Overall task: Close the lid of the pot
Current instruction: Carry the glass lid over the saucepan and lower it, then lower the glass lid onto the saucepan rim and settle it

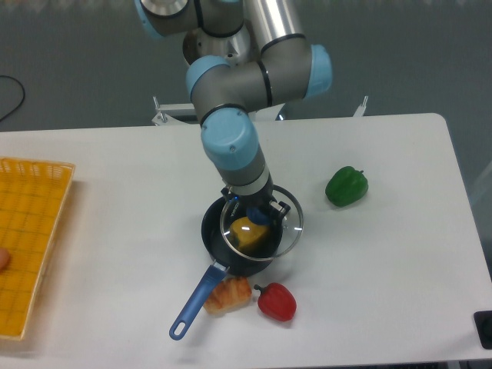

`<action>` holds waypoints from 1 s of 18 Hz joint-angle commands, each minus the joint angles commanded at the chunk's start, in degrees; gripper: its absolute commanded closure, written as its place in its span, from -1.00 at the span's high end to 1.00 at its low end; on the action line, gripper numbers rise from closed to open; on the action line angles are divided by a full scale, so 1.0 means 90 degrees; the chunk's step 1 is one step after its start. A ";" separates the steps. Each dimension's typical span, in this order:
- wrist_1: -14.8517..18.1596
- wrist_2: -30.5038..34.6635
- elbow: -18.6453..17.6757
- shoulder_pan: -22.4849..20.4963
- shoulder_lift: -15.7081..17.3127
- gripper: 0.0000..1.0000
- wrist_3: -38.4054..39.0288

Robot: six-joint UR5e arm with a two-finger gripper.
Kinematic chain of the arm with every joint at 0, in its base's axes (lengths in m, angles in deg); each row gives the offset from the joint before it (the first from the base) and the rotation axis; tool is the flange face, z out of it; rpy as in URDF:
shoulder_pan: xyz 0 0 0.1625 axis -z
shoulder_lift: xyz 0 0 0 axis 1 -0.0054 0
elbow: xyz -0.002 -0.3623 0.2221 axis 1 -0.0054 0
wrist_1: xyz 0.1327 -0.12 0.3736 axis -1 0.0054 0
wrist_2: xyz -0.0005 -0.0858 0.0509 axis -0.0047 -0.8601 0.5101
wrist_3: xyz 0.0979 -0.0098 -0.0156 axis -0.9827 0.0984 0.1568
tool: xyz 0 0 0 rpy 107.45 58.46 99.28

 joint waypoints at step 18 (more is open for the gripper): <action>-0.0010 -0.0029 -0.0010 0.0264 -0.0049 -0.02 0.0156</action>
